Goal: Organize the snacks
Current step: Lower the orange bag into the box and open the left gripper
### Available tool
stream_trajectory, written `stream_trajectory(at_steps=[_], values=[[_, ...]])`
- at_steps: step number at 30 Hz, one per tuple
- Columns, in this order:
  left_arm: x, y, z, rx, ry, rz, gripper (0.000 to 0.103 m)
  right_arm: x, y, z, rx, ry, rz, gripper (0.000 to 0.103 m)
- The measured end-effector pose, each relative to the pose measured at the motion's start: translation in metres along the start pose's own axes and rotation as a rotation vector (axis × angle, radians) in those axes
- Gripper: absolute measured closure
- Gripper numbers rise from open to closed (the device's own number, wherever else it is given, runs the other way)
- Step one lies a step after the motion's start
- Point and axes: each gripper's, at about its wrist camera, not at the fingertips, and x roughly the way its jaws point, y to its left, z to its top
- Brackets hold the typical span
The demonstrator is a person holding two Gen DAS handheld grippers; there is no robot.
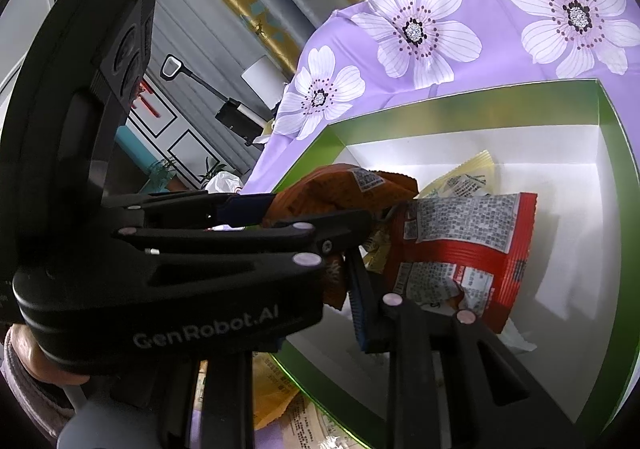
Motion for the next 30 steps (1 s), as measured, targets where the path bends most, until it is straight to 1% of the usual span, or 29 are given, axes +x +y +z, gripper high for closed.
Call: stream_trajectory(at_steps=[15,27,29,30], values=[[-0.0017,-0.0063,0.0030,-0.003,0.004,0.030,0.054,-0.0017,-0.0019,0.0019,0.019,-0.013,0.014,0.075],[-0.0020,-0.0051,0.0025,-0.012,0.008,0.025,0.054,-0.0016,-0.0029,0.0011,0.021,-0.015,0.021,0.075],[-0.0034,-0.0044,0.0025,-0.012,0.004,0.022,0.054,-0.0022,-0.0010,0.0006,0.016,-0.022,0.021,0.073],[-0.0047,-0.0048,0.0023,-0.011,0.001,0.023,0.053,-0.0026,-0.0002,0.0003,0.015,-0.026,0.023,0.069]])
